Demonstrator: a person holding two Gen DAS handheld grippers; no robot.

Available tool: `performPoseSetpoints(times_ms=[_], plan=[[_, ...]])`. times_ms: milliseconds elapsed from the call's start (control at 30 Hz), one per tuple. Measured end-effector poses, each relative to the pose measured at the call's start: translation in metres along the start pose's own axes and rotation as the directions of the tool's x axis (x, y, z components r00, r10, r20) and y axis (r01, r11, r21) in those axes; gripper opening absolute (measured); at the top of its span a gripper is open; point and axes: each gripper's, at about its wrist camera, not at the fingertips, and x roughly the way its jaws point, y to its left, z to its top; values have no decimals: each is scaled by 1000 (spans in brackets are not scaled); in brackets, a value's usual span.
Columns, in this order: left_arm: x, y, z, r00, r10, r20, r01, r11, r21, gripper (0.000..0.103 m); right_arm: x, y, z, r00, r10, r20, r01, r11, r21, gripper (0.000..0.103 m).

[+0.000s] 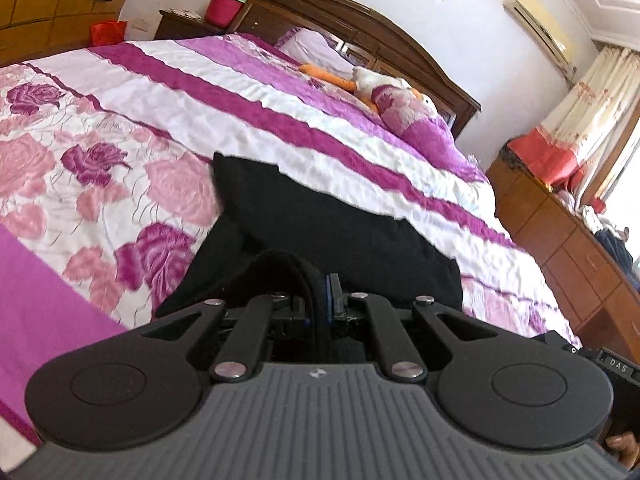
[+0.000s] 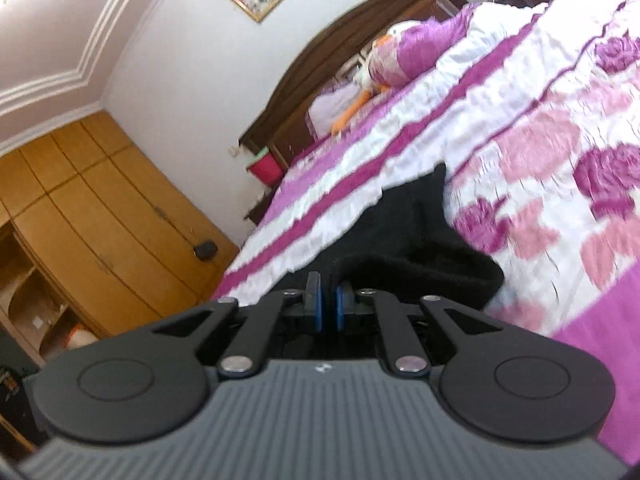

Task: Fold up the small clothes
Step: 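Grasp the cardigan hem with both tools and lift it, then fold the held hem toward the collar with both tools, then release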

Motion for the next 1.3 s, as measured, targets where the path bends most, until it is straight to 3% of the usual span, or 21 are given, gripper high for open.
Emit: performPoseSetpoints(times_ms=[267,533,667,833,1033,1233,1300], plan=[[16,-22,44,989,66,131,-64,998,-23,8,30,15,33,996,-5,85,8,1000,-30,10],[60,-47,84,980,82,180,-88,996,30,8,74,5,62,990,-27,138,35,998,-57,10],[97,-43,96,981,110,158,-118,992,40,8,104,-6,76,990,-64,128,73,995,-64,10],[145,-18,105,980,155,127,-154,988,-14,8,147,-17,87,989,-96,113,106,990,-87,10],[205,9,105,970,231,75,-229,973,-38,8,204,-35,75,985,-162,60,168,979,-114,10],[268,30,98,957,288,-33,-287,957,29,8,252,-68,54,949,-311,-41,304,944,-126,12],[285,38,93,950,304,-75,-301,952,52,8,259,-80,46,948,-310,-66,301,946,-117,11]])
